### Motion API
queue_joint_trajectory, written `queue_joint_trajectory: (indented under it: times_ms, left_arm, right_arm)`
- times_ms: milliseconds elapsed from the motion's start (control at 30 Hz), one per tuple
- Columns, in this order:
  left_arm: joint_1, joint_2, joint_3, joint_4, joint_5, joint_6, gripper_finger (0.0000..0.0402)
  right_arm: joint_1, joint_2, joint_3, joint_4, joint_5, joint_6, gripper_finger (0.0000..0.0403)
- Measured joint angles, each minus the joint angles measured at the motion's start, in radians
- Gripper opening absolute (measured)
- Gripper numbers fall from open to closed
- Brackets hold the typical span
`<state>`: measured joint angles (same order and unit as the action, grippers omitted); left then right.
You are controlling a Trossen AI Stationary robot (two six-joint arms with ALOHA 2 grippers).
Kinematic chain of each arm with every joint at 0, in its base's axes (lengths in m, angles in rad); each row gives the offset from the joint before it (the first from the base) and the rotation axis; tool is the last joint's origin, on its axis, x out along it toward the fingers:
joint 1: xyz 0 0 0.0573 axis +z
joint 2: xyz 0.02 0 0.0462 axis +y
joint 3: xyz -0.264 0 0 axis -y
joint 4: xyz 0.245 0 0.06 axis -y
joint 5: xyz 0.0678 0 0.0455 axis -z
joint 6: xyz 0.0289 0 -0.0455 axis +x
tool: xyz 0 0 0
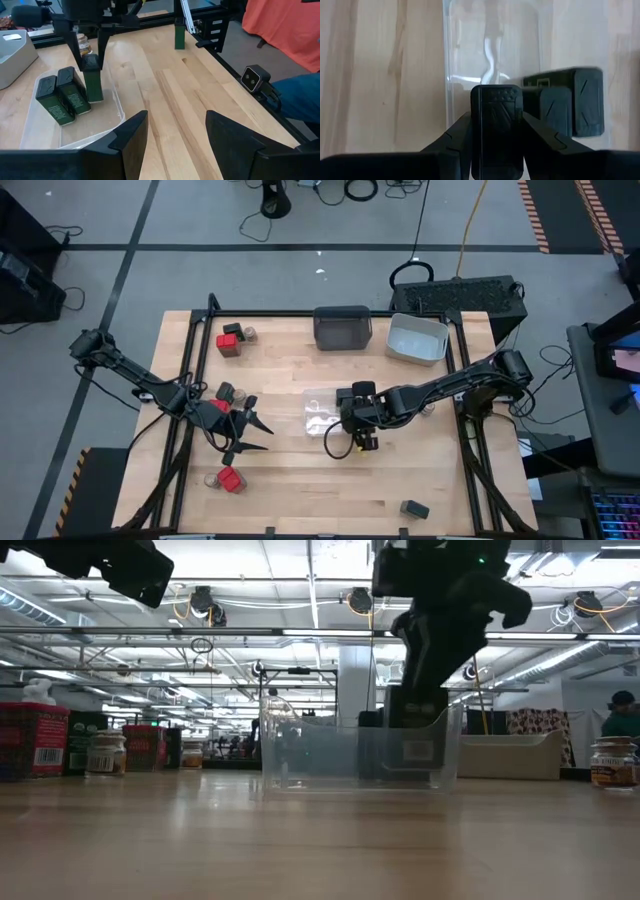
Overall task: Sort spices by type
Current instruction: Put the black seasoning can into the transparent bin
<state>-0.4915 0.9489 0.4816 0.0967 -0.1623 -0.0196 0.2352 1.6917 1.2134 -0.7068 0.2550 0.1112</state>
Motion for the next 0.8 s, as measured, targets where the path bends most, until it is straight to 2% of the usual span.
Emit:
queue_joint_trajectory:
  times_ms: [233,800]
  left_arm:
    - [0.000,0.000,0.000,0.000,0.000,0.000,0.0206]
    - [0.000,0.000,0.000,0.000,0.000,0.001,0.0206]
  right_arm:
    - [0.000,0.000,-0.003,0.004,0.000,-0.032,0.0118]
    - [0.000,0.000,-0.003,-0.001,0.005,-0.045,0.0150]
